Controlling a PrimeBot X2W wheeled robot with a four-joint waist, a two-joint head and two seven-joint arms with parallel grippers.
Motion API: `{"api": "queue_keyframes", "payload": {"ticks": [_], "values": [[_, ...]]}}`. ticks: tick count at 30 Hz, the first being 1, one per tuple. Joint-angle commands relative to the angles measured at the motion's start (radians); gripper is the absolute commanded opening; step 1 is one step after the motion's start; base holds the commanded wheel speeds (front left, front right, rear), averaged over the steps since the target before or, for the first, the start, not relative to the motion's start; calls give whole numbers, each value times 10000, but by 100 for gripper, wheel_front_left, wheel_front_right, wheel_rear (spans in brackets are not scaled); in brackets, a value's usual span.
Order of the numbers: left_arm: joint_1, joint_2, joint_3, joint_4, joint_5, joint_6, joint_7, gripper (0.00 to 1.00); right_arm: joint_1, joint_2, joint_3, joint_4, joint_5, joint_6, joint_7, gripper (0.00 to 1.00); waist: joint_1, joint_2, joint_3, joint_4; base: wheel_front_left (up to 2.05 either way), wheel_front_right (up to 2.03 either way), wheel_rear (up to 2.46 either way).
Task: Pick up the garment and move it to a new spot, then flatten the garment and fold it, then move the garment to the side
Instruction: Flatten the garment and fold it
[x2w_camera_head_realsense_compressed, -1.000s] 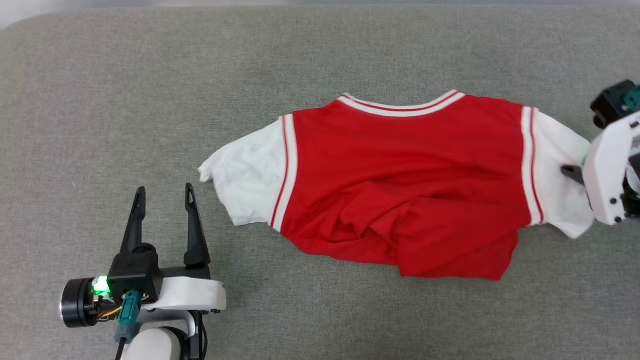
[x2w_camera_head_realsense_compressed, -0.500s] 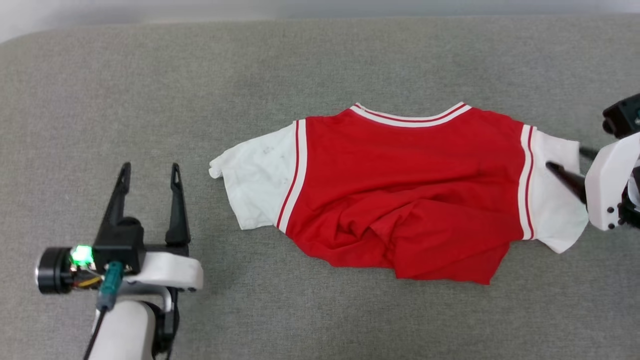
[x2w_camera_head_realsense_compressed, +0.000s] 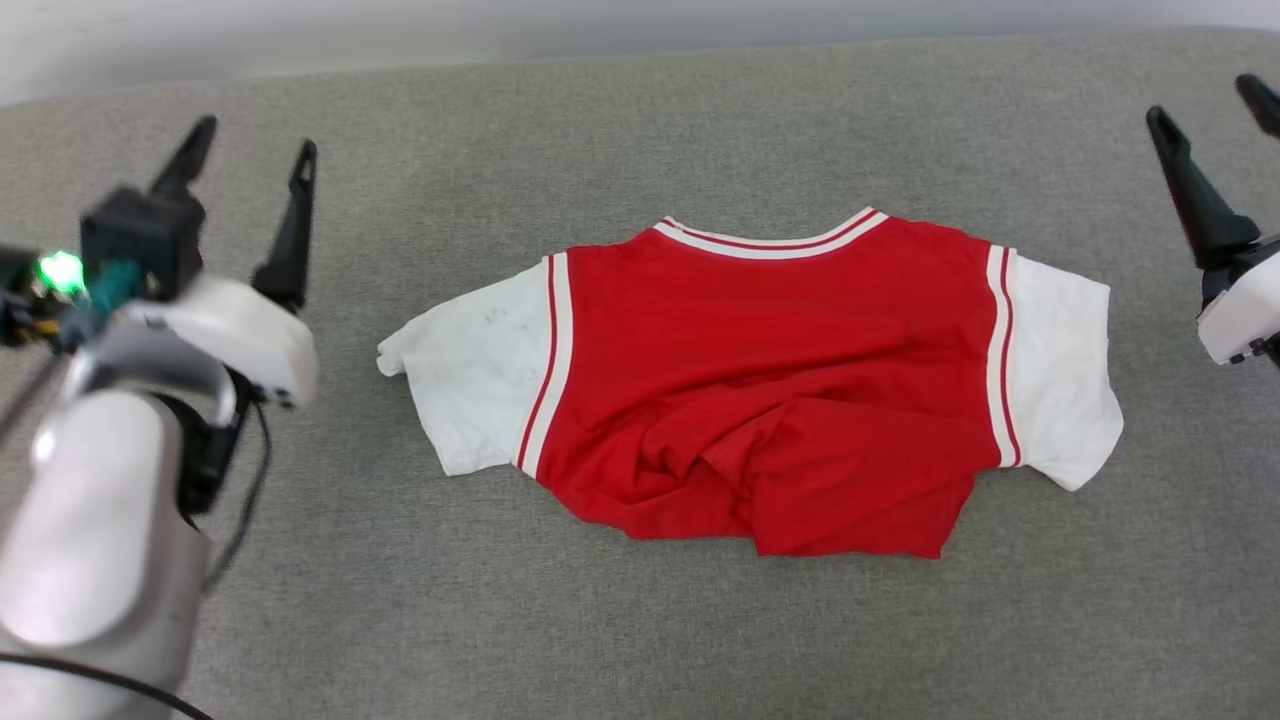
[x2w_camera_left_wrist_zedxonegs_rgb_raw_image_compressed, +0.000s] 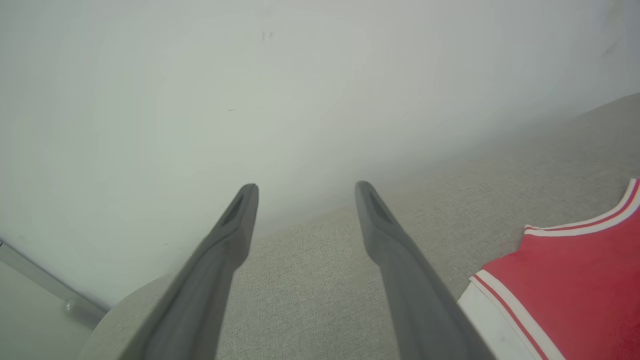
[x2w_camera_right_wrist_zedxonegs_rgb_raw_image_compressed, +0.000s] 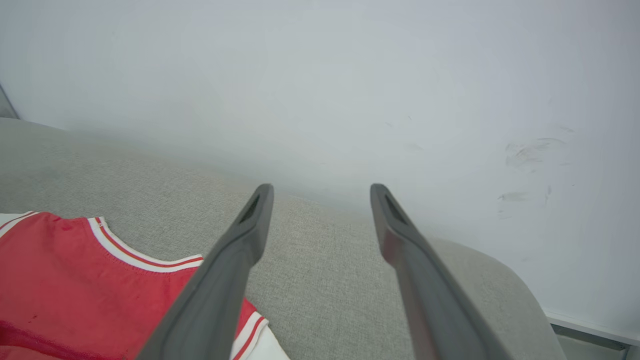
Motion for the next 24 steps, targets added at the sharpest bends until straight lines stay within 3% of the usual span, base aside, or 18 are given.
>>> {"api": "queue_keyframes", "payload": {"ticks": [1,6,11,17,24], "values": [[-235,178,-53,29,-86,-103,270,100,235,146,-227,-63,-181,-7,-113,100,-1,0,30,-52,0,0,0],[-1310,1007,-799,172,-1089,-442,2578,100,1153,827,-1766,-770,-1384,-7,-371,100,-1,0,137,-260,0,0,0],[-2137,2340,-2617,-14,-2924,-465,5102,100,2156,1559,-2911,-1849,-2318,-7,-388,100,-1,0,319,-499,0,0,0],[-3107,3591,-4655,-65,-4695,-468,7202,100,2734,2160,-3547,-2894,-2995,-7,55,100,-1,0,698,-724,0,0,0],[-4248,4282,-6672,219,-6279,-470,9183,100,2829,2505,-3801,-3642,-3331,-7,465,100,-1,0,1250,-972,0,0,0]]}}
